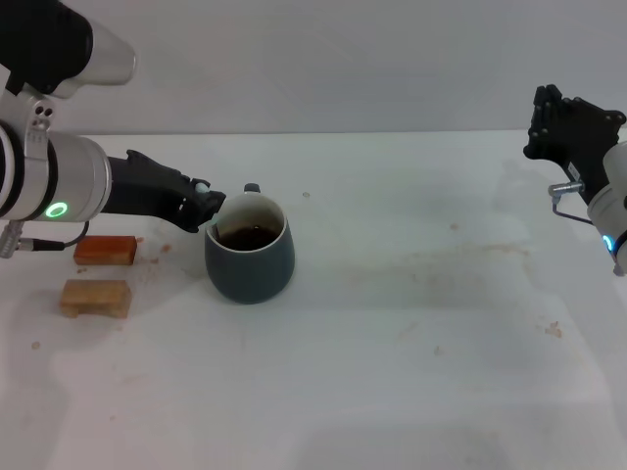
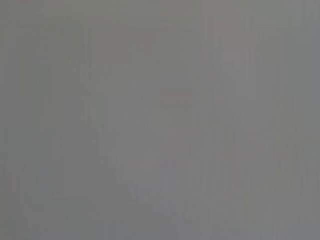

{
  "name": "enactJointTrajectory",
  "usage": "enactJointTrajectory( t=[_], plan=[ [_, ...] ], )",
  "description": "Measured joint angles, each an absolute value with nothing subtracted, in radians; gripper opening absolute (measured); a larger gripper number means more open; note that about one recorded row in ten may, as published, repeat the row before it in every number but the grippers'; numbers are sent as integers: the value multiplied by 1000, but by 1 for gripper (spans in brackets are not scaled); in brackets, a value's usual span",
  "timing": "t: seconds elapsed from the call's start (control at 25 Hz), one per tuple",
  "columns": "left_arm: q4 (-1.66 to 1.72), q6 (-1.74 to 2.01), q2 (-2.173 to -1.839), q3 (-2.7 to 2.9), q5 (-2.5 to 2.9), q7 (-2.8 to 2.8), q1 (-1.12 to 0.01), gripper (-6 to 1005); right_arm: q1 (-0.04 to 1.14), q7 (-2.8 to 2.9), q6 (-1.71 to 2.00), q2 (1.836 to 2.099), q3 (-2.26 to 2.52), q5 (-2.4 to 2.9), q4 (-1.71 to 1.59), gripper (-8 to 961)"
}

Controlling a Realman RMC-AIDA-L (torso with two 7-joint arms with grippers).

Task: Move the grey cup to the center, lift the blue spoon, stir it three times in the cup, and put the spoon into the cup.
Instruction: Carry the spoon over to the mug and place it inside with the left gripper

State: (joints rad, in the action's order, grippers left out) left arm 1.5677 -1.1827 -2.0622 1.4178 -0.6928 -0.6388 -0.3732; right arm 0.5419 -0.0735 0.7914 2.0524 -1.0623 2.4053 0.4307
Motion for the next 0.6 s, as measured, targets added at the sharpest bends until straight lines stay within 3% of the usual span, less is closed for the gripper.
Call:
enactJointTrajectory(
  t=[0.6],
  plan=[
    [1614, -1210, -2062, 1425, -722, -632, -353, 181, 545, -78, 791, 2052, -1063, 2405, 434, 46]
  ],
)
